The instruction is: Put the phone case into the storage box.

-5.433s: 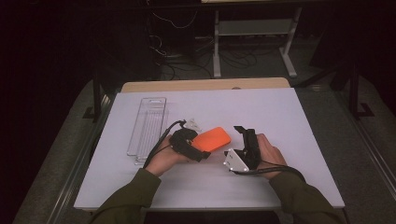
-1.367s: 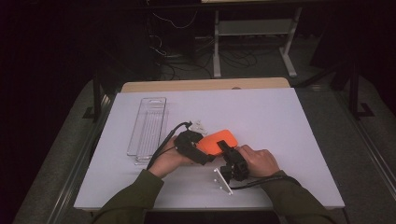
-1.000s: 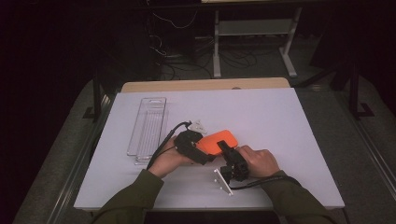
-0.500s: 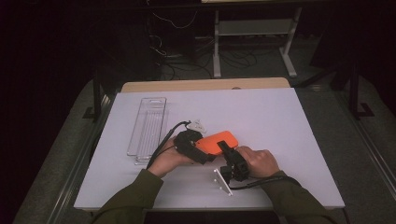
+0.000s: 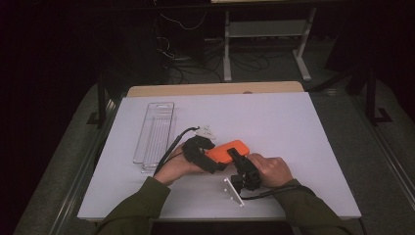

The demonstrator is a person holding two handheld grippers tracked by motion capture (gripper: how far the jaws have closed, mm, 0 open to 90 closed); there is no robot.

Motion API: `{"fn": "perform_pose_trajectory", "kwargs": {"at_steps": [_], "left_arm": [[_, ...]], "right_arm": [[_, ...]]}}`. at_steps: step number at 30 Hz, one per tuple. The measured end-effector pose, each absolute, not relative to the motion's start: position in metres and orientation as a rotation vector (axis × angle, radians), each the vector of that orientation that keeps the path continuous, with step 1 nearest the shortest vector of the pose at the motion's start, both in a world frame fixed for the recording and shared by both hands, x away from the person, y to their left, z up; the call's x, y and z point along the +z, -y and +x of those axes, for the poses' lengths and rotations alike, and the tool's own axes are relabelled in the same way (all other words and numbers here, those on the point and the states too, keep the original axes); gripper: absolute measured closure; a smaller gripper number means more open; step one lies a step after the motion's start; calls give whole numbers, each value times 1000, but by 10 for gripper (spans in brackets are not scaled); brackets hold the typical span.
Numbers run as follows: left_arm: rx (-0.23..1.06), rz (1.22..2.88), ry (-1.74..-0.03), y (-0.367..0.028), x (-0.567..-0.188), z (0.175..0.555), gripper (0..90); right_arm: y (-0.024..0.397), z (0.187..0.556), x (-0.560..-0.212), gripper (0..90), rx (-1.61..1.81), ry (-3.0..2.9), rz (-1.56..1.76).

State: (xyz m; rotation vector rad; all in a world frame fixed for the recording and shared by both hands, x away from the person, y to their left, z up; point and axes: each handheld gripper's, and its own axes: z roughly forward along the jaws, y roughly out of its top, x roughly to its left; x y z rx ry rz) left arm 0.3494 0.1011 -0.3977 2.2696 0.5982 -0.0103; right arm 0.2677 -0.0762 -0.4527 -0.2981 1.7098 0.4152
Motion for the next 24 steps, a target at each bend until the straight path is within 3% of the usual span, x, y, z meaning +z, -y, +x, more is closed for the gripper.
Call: {"fn": "perform_pose_trajectory", "kwargs": {"at_steps": [3,24], "left_arm": [[-16,2265,-591,-102,-397,350,0],[10,2264,-522,-117,-385,347,0]], "right_arm": [[76,268,-453,813,412,-1712,-298],[82,272,-451,810,392,-1745,-282]]}}
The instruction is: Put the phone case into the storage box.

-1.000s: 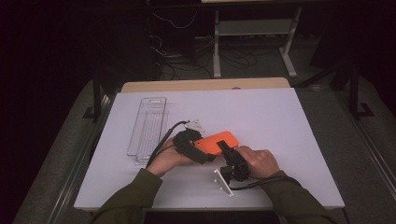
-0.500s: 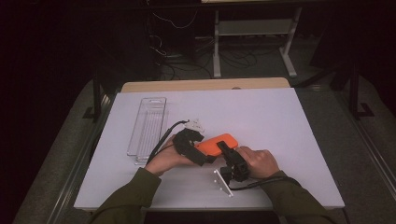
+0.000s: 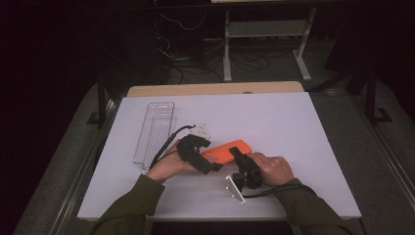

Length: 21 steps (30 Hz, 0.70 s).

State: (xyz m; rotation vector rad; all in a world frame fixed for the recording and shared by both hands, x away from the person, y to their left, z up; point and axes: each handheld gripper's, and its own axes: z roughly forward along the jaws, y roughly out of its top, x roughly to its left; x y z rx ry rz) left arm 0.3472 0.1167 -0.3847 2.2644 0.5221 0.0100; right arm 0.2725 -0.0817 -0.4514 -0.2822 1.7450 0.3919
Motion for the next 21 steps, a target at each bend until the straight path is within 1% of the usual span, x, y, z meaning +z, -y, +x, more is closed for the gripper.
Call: {"fn": "perform_pose_trajectory", "kwargs": {"at_steps": [9,12,21], "left_arm": [[47,2268,-544,-130,-382,345,0],[63,2295,-525,-135,-383,346,0],[92,2340,-544,-145,-388,345,0]], "right_arm": [[88,277,-450,809,385,-1757,-250],[89,278,-450,809,387,-1758,-236],[92,280,-451,809,371,-1780,-233]]}}
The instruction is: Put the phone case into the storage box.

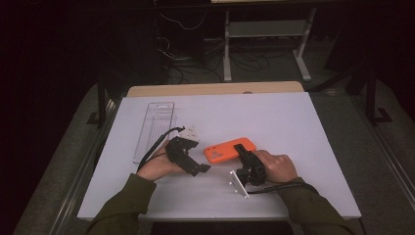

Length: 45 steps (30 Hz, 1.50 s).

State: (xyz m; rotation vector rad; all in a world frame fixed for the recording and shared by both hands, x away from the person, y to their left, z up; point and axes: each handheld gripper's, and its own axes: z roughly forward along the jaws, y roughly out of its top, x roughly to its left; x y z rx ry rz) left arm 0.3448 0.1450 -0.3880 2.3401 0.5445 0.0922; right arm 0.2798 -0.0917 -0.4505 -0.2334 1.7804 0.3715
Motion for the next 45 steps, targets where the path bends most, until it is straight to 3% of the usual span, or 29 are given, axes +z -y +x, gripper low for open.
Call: {"fn": "perform_pose_trajectory", "kwargs": {"at_steps": [45], "left_arm": [[50,2354,-558,-146,-394,346,0]], "right_arm": [[97,287,-441,808,537,-1914,-8]]}}
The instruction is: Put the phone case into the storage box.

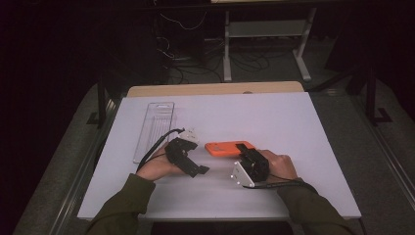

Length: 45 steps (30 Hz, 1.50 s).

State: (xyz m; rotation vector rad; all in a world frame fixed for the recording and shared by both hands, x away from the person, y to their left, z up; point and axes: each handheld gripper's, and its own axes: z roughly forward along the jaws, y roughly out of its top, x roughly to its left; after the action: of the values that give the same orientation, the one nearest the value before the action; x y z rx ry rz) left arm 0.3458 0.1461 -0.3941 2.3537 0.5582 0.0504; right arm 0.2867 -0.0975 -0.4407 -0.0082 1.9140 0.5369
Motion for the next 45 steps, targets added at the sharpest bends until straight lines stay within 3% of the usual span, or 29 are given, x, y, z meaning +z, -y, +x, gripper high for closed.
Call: {"fn": "perform_pose_trajectory", "kwargs": {"at_steps": [45], "left_arm": [[64,2357,-550,-148,-394,347,0]], "right_arm": [[108,300,-429,807,750,-2017,293]]}}
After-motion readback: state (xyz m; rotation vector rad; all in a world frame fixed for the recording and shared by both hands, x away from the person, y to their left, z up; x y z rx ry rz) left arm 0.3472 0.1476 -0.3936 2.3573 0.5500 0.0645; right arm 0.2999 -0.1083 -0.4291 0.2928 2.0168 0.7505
